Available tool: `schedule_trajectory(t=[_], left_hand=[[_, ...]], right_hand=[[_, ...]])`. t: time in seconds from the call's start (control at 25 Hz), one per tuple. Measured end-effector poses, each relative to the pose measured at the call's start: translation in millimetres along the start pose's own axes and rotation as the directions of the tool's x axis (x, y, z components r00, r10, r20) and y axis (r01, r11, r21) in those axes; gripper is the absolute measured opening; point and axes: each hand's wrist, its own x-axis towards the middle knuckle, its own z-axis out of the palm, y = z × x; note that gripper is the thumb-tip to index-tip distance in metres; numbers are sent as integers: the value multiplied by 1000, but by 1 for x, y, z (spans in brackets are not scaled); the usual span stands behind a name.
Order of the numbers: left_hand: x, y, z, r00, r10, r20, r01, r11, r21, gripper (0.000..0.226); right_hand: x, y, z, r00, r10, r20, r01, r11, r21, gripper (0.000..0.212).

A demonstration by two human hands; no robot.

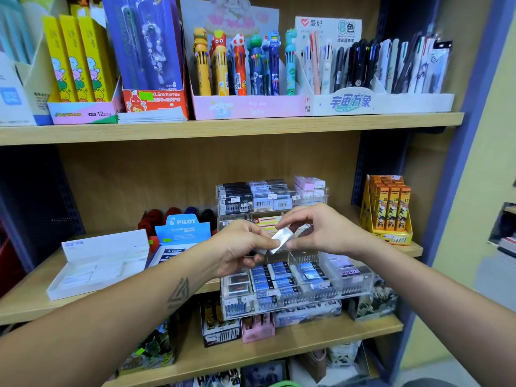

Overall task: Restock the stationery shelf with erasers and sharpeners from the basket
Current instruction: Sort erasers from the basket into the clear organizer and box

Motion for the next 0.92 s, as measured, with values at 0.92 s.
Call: schedule_trajectory(t=[0.92], left_hand=[[27, -5, 63, 993, -74, 88, 74, 997, 5, 29]], right_hand=[[-52, 66, -23, 959, 271, -78, -247, 676, -694, 9]])
